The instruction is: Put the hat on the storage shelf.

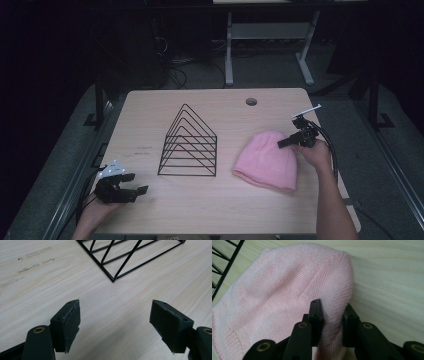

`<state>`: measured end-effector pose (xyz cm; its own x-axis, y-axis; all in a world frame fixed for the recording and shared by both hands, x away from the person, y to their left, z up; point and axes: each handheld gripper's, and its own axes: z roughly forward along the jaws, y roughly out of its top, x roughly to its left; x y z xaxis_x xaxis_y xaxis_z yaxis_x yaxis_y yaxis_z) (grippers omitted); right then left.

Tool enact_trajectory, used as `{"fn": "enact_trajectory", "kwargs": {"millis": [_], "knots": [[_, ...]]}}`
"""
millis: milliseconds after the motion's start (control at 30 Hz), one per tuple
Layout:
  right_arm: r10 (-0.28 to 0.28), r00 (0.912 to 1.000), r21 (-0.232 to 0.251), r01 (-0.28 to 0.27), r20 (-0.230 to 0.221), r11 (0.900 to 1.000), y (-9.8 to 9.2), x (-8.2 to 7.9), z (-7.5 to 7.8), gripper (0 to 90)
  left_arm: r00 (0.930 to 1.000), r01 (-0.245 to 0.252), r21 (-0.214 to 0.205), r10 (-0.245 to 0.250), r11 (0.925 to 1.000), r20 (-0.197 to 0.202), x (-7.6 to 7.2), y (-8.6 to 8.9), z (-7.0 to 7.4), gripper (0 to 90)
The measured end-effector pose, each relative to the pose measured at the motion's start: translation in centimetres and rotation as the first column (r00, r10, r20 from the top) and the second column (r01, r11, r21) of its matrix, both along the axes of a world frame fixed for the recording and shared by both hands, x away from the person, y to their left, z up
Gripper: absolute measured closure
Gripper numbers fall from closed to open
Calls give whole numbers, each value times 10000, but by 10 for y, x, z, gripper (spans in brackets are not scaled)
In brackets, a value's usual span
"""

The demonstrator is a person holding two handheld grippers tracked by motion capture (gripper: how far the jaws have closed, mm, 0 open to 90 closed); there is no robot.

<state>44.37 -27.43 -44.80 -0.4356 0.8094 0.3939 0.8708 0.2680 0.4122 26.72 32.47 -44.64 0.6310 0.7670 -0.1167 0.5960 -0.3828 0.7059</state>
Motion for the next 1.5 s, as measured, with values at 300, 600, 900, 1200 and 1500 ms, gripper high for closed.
{"fn": "enact_trajectory", "kwargs": {"millis": [300, 600, 900, 1200, 1500], "knots": [[-3, 9998, 54, 2, 178, 10000, -1, -3, 7, 750, 10000, 21, 17, -21, 10000, -1, 1, 1, 1, 248], [23, 9990, 142, -29, 446, 9999, -2, -7, 17, 756, 9999, 71, -136, -73, 9999, -146, 1, -1, 1, 248], [-13, 9964, 384, -19, 851, 9993, -8, -14, 32, 761, 9997, 157, -104, -159, 9998, -180, 1, -3, 0, 248], [18, 9906, 662, -109, 1365, 9977, -13, -18, 54, 772, 9995, 112, -81, -115, 9999, -281, 2, -3, -1, 248], [132, 9823, 875, -300, 1870, 9957, -16, -26, 80, 777, 9993, 172, -224, -179, 9996, -314, 1, -3, 0, 248]]}}
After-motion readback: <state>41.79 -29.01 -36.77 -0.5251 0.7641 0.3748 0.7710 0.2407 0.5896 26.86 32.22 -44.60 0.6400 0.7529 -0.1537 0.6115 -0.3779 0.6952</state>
